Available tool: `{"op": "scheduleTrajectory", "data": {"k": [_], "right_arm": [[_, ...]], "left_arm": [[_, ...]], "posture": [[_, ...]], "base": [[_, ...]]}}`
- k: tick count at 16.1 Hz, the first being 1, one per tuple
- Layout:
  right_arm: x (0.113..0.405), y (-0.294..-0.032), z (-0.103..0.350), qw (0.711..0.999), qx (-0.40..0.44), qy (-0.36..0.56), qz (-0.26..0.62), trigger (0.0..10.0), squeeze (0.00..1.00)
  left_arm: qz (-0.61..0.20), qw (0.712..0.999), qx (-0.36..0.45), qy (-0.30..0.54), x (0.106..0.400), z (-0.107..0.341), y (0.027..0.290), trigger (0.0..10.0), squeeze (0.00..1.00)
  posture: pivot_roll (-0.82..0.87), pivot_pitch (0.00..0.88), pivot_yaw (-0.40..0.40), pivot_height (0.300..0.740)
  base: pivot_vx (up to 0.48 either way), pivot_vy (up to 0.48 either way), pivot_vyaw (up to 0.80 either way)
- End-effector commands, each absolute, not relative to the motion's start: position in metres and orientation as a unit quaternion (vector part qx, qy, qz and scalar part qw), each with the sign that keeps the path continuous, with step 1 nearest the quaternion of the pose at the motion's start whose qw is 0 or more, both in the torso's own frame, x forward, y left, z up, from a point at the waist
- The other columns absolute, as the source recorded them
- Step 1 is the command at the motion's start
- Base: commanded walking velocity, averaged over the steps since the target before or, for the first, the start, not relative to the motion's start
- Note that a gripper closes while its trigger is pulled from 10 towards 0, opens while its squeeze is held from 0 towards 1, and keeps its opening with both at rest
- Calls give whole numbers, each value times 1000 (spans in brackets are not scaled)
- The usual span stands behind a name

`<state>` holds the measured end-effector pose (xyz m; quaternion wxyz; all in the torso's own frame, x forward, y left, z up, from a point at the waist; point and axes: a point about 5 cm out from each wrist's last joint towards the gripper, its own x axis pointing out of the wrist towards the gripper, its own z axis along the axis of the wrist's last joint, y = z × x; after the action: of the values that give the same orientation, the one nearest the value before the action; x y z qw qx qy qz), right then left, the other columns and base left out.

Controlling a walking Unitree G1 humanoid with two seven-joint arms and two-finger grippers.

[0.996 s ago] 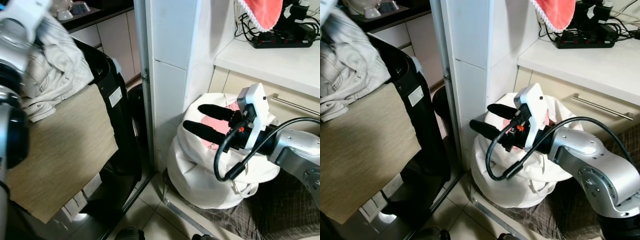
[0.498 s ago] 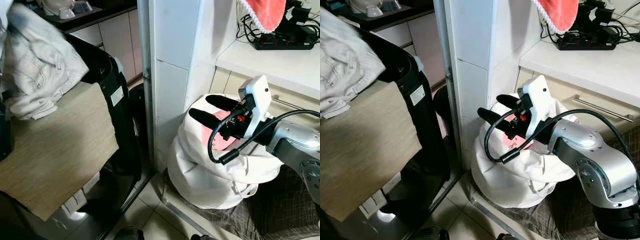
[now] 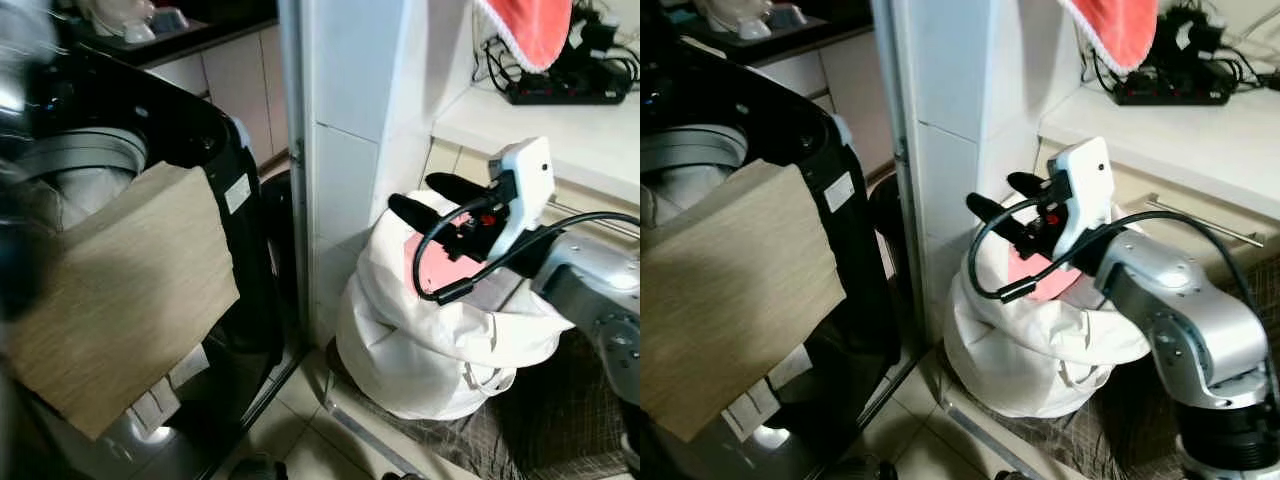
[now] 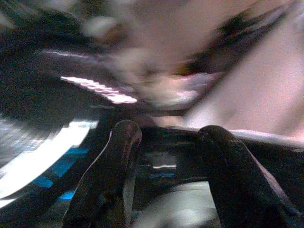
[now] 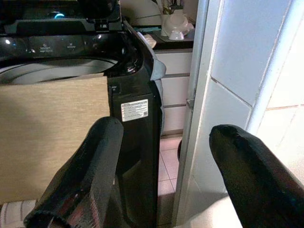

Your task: Clothes washing

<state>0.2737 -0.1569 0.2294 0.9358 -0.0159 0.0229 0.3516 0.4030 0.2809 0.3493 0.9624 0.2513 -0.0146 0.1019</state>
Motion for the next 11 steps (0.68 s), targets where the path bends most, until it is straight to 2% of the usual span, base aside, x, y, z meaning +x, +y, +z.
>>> {"op": "scheduleTrajectory", "data": {"k": [1, 4, 5, 6, 7, 8, 9, 11], "right_arm": [[276, -155, 231, 941, -20, 15, 338, 10000, 0], [281, -153, 228, 963, 9, -6, 271, 10000, 0], [282, -153, 228, 967, 10, -13, 253, 10000, 0], [283, -155, 232, 979, -2, -53, 196, 10000, 0], [282, -155, 232, 981, -6, -58, 186, 10000, 0], [282, -155, 232, 984, -22, -66, 162, 10000, 0], [281, -155, 230, 987, -15, -69, 146, 10000, 0], [278, -152, 226, 988, 13, -71, 137, 10000, 0]], "left_arm": [[47, 978, 198, -39, 408, 349, 263, 10000, 0], [-35, 990, 107, -86, 420, 333, 215, 10000, 0], [-46, 992, 85, -85, 421, 327, 208, 10000, 0], [-59, 994, 41, -83, 420, 309, 184, 10000, 0], [-59, 994, 36, -84, 419, 306, 180, 10000, 0], [-15, 991, 35, -129, 411, 305, 168, 10000, 0], [-27, 992, 13, -119, 401, 294, 153, 10000, 0], [-135, 983, -50, -114, 373, 268, 131, 10000, 0]], "posture": [[-67, 0, 48, 740], [-79, 0, 54, 740], [-79, 0, 54, 740], [-83, 0, 51, 740], [-92, 0, 52, 740], [-96, 0, 57, 740], [-98, 0, 66, 740], [-103, 0, 75, 740]], "base": [[0, 0, 0], [0, 0, 0], [0, 0, 0], [0, 0, 0], [0, 0, 0], [0, 0, 0], [0, 0, 0], [0, 0, 606]]}}
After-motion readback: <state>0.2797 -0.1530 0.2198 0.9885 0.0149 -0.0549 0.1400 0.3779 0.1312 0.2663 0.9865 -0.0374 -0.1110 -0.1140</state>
